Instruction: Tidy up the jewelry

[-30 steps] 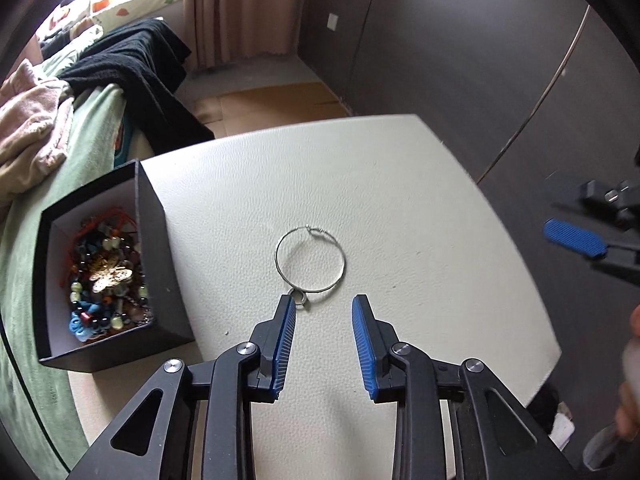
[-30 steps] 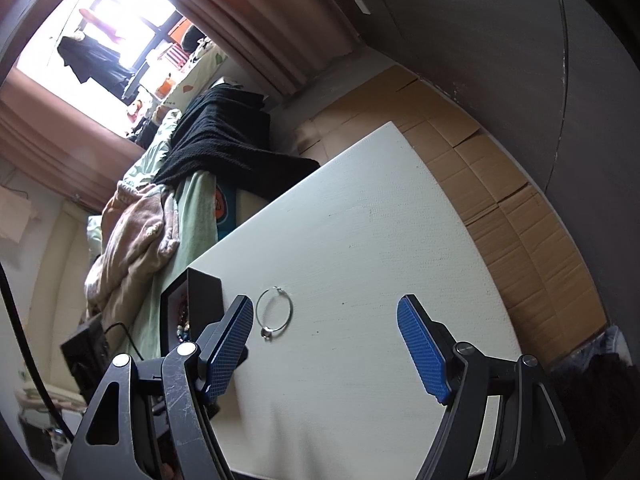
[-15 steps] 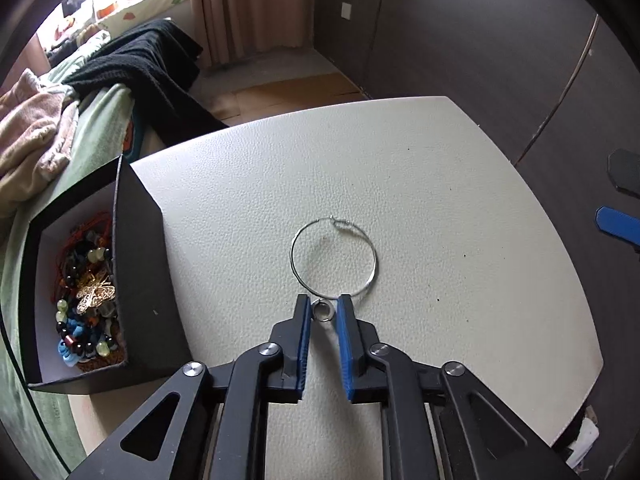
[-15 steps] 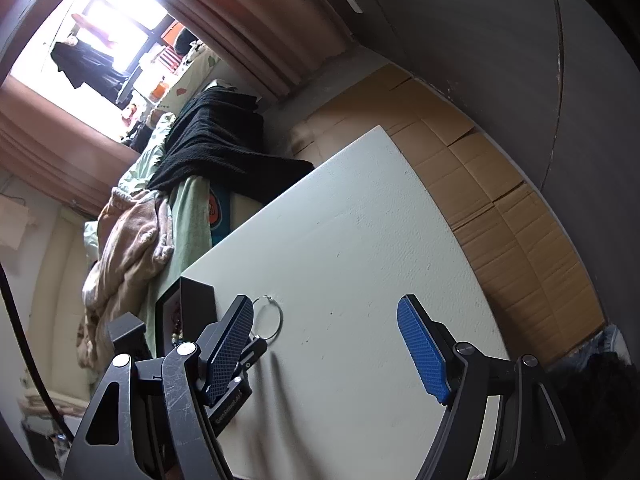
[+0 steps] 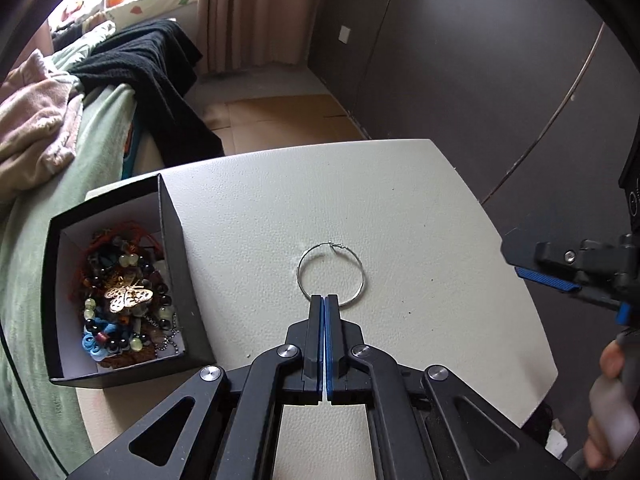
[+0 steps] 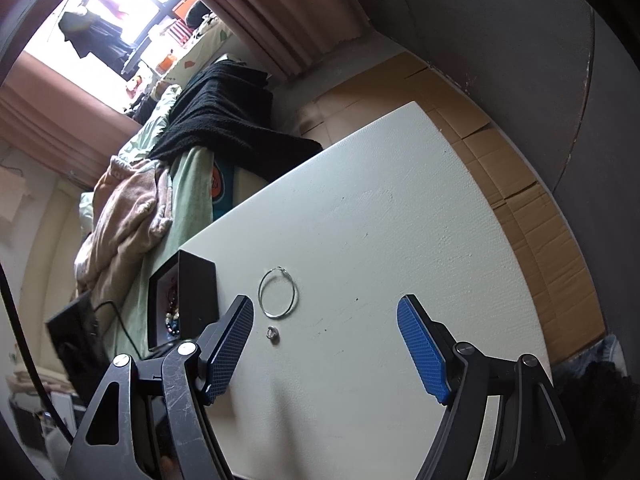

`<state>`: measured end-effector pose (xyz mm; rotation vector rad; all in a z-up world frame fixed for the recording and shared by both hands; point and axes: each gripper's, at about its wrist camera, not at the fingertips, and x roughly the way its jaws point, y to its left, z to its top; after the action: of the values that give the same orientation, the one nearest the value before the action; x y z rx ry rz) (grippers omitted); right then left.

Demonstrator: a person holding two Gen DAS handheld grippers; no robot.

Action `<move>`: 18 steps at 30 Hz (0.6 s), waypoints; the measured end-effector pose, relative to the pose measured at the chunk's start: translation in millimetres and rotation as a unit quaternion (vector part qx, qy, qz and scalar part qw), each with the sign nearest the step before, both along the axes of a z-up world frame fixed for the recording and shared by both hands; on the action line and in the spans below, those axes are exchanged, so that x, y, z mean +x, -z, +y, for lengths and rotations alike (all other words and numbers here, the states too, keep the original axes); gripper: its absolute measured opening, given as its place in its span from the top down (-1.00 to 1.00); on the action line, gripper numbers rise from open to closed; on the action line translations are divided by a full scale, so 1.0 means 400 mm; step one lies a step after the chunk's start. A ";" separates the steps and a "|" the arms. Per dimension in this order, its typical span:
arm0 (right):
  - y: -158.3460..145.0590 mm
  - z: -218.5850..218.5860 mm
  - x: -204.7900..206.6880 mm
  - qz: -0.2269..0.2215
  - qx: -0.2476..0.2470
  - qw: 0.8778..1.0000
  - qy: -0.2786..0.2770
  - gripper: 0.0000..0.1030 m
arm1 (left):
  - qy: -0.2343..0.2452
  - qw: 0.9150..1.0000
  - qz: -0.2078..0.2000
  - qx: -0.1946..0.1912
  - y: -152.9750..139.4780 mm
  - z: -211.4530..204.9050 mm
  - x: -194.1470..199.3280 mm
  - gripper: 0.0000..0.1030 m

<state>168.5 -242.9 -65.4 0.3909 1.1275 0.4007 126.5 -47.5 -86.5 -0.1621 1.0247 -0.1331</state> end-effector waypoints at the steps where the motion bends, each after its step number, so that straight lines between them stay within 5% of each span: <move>1: 0.001 0.002 -0.001 0.000 -0.001 1.000 -0.001 -0.46 | 0.001 1.000 0.003 0.000 0.000 -0.002 0.001 1.00; 6: -0.005 -0.003 -0.003 -0.004 -0.012 1.000 0.008 -0.45 | 0.016 1.000 0.024 0.001 0.016 -0.027 0.007 0.77; 8: -0.012 -0.014 -0.002 -0.009 -0.013 1.000 0.014 -0.46 | 0.019 0.999 0.027 0.001 0.021 -0.031 0.007 0.26; 9: -0.015 -0.017 -0.003 -0.010 -0.013 1.000 0.016 -0.46 | 0.017 1.000 0.025 0.003 0.022 -0.033 0.006 0.19; 18: -0.025 -0.044 0.000 -0.013 -0.007 0.999 0.029 -0.46 | 0.025 0.998 0.037 0.041 0.068 -0.068 0.017 0.16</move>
<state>168.6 -260.7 -55.6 0.4041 1.0911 0.3459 133.5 -74.7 -113.8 -0.0680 1.1069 -0.1305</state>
